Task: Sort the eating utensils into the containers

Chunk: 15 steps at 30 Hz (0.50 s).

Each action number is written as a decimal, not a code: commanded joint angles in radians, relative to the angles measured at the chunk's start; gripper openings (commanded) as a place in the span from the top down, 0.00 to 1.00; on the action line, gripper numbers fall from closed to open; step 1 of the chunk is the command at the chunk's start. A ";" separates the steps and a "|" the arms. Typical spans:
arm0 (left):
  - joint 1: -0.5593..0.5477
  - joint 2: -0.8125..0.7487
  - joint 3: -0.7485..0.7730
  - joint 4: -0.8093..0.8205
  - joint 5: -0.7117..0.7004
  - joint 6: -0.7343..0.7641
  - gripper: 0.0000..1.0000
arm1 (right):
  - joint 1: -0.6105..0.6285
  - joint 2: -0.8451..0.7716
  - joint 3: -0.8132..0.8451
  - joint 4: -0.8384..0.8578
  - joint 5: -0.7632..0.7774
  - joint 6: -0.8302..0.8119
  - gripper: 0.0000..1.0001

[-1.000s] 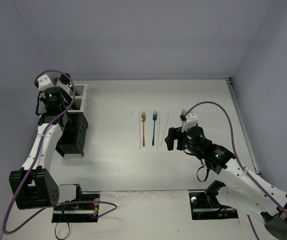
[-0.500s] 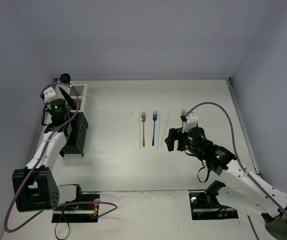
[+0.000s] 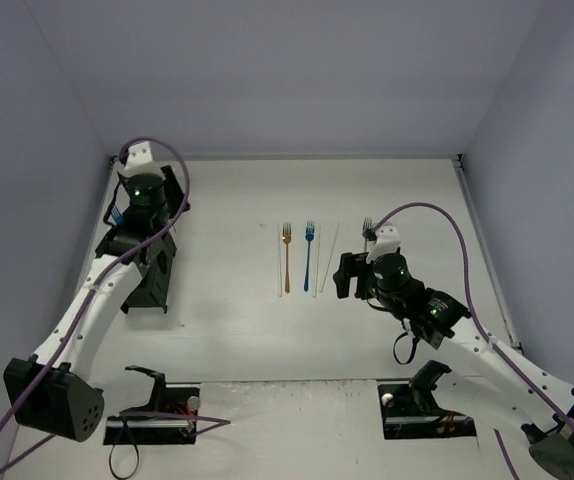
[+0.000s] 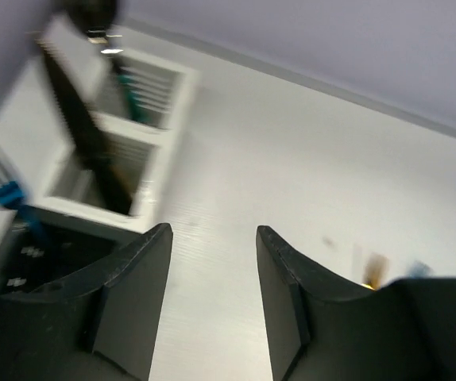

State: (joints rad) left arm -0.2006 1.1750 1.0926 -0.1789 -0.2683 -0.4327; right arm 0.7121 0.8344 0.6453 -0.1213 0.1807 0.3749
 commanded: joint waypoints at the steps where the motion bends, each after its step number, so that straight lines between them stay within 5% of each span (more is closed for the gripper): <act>1: -0.239 0.124 0.158 -0.198 0.062 -0.055 0.57 | -0.015 0.009 0.011 0.019 0.088 0.044 0.22; 7: -0.431 0.389 0.330 -0.278 0.167 -0.139 0.57 | -0.043 -0.024 0.005 -0.032 0.138 0.085 0.22; 15: -0.522 0.747 0.561 -0.338 0.213 -0.173 0.58 | -0.060 -0.089 -0.003 -0.080 0.183 0.109 0.22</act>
State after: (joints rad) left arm -0.7046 1.8332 1.5349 -0.4889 -0.0894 -0.5634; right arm 0.6608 0.7708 0.6411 -0.2010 0.2973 0.4545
